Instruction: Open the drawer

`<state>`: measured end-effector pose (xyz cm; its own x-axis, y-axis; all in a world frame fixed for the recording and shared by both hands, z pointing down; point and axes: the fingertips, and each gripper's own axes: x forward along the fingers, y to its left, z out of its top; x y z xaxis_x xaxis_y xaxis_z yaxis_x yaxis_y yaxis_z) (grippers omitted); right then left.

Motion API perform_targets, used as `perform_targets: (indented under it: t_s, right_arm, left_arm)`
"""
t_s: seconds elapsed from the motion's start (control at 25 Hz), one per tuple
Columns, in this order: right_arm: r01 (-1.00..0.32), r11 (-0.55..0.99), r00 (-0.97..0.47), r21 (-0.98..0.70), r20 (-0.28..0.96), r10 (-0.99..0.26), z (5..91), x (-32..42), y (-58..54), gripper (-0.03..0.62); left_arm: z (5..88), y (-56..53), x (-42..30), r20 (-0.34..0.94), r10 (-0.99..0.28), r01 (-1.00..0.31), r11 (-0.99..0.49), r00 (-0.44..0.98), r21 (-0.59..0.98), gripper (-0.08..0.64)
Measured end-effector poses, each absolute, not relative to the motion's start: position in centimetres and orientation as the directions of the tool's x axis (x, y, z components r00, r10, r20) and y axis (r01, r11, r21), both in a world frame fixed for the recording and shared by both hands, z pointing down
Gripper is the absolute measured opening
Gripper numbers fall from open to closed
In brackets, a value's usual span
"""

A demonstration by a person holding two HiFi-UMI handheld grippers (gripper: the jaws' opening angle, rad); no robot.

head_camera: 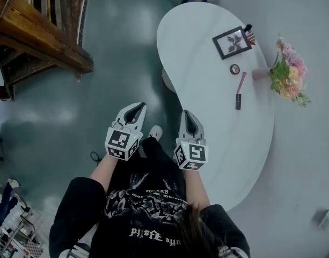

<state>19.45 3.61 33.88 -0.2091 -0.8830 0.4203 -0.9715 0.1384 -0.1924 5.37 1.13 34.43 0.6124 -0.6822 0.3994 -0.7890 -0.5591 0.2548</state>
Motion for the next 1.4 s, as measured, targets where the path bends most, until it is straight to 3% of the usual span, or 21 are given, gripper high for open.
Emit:
perform_targets:
  t_s: [0.68, 1.4]
  right_arm:
    - [-0.976, 0.138, -0.202, -0.168, 0.470, -0.859, 41.4, 12.5, -1.1, 0.026]
    - [-0.978, 0.040, -0.131, -0.203, 0.460, -0.878, 51.8, 11.9, -6.0, 0.026]
  left_arm:
    - [43.7, -5.7, 2.9, 0.427, -0.618, -0.742, -0.628, 0.660, 0.236, 0.028]
    - [54.5, -10.5, 3.7, 0.413, -0.549, -0.661, -0.723, 0.726, 0.201, 0.028]
